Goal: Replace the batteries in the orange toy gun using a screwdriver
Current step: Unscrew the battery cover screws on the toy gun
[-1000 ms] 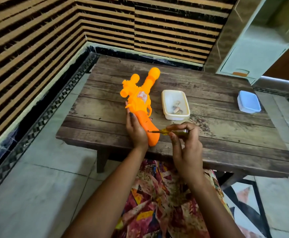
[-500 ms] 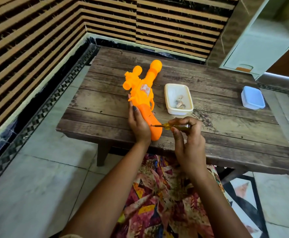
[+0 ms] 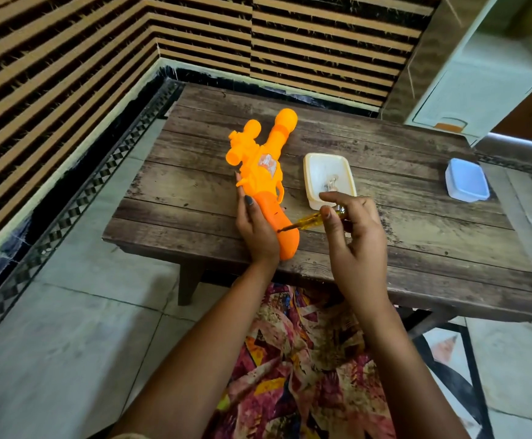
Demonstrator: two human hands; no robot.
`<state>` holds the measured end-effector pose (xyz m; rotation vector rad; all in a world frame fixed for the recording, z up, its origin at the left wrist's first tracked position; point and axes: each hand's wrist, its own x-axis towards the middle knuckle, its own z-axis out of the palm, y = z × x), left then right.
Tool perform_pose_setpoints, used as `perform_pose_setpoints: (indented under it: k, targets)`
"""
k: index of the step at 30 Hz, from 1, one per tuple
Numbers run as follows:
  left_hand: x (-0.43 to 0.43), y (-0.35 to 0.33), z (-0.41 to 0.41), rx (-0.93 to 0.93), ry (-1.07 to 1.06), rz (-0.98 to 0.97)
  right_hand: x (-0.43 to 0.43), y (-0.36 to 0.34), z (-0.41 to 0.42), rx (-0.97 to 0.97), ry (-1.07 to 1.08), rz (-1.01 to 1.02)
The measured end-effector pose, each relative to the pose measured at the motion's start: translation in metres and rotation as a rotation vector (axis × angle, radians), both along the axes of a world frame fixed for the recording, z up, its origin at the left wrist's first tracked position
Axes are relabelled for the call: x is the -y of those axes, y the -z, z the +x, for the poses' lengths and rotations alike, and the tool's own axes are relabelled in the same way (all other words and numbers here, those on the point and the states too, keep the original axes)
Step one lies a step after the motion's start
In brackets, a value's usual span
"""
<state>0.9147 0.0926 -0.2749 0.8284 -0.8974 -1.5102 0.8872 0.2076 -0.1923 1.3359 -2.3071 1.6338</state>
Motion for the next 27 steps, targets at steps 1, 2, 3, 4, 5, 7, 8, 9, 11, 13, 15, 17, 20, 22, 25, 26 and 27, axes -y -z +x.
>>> perform_pose_setpoints:
  k: [1, 2, 3, 4, 5, 7, 8, 9, 11, 13, 15, 17, 20, 22, 25, 26, 27]
  targets:
    - [0.0, 0.0, 0.0, -0.006, -0.002, -0.001, 0.001, -0.001, -0.001, -0.04, 0.031, 0.006]
    - [0.002, 0.0, 0.0, -0.002, 0.002, 0.001, 0.001, -0.001, -0.002, -0.081, 0.061, 0.009]
    - [0.001, 0.0, 0.0, -0.005, -0.002, -0.002, 0.002, -0.001, -0.004, -0.106, 0.084, 0.004]
    - [0.0, -0.001, 0.0, -0.009, -0.012, -0.01, 0.002, -0.001, -0.005, -0.113, 0.092, -0.004]
    - [-0.001, -0.002, 0.001, -0.009, -0.022, -0.028, 0.001, -0.002, -0.006, -0.114, 0.087, -0.011]
    - [-0.001, -0.002, 0.0, -0.003, -0.026, -0.051, 0.001, -0.002, -0.006, -0.121, 0.048, -0.014]
    - [0.0, 0.0, 0.0, 0.02, -0.033, -0.054, 0.001, -0.002, -0.006, -0.118, 0.024, -0.015]
    - [0.001, 0.001, 0.0, 0.033, -0.043, -0.053, 0.001, -0.003, -0.005, -0.103, 0.001, -0.022]
    - [0.0, 0.001, 0.0, 0.066, -0.045, -0.052, 0.004, -0.005, -0.003, -0.036, -0.033, -0.054]
    - [-0.003, -0.003, 0.002, 0.094, -0.058, -0.039, 0.009, -0.007, 0.0, 0.056, -0.033, -0.098]
    - [-0.004, -0.004, 0.003, 0.117, -0.058, -0.028, 0.013, -0.008, 0.003, 0.109, -0.001, -0.126]
    - [-0.004, -0.006, 0.004, 0.137, -0.057, -0.041, 0.015, -0.009, 0.006, 0.087, 0.033, -0.132]
    - [-0.003, -0.007, 0.002, 0.144, -0.07, -0.053, 0.016, -0.011, 0.007, 0.099, 0.06, -0.145]
    - [-0.004, -0.009, 0.002, 0.15, -0.091, -0.028, 0.014, -0.012, 0.006, 0.07, 0.074, -0.125]
    - [-0.002, -0.005, 0.003, 0.136, -0.08, -0.013, 0.012, -0.012, 0.008, -0.002, 0.063, -0.092]
    - [-0.002, -0.006, 0.002, 0.142, -0.08, -0.005, 0.012, -0.012, 0.008, -0.034, 0.062, -0.08]
    - [-0.003, -0.008, 0.002, 0.153, -0.08, 0.001, 0.012, -0.012, 0.01, -0.061, 0.061, -0.069]
